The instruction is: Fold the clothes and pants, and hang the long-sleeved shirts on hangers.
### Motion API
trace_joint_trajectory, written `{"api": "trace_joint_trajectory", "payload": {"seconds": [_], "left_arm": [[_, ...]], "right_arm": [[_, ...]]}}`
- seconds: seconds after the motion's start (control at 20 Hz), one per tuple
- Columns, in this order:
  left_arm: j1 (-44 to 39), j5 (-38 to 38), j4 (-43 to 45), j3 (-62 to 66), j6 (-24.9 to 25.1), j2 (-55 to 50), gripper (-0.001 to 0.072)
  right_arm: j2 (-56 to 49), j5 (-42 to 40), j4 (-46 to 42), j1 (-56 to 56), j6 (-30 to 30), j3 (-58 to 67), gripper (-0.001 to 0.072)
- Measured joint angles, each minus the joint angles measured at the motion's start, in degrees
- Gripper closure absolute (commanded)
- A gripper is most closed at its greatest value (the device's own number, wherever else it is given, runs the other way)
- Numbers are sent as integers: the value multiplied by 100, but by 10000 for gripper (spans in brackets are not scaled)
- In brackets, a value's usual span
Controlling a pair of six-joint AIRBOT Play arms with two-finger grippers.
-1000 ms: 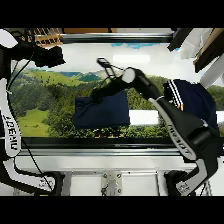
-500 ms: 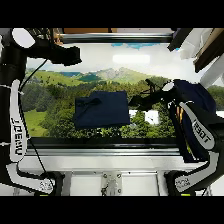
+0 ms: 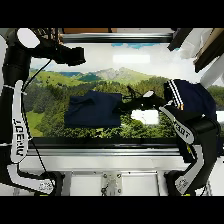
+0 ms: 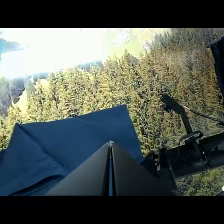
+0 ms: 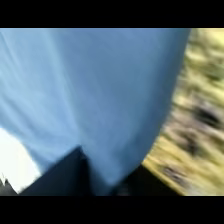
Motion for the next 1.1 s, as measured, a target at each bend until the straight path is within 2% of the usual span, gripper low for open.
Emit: {"api": "trace_joint_trajectory", "payload": {"seconds": [0.2, 0.5, 0.65, 0.8, 1.1], "left_arm": [[-2, -46, 0, 2, 11, 2, 697], [-4, -90, -4, 2, 9, 2, 697], [-4, -94, -2, 2, 7, 2, 697], [-4, -85, -2, 2, 4, -2, 697], [-4, -98, -7, -50, -7, -79, 697]], "right_arm": [[177, 42, -181, 138, -192, 404, 696], [1513, 297, -2430, -1047, 1296, 1427, 696], [2236, 328, -3086, -2055, 1755, 1797, 696], [2791, 367, -3368, -3014, 1921, 1947, 696], [3348, 623, -3696, -4406, 1853, 2013, 696]]}}
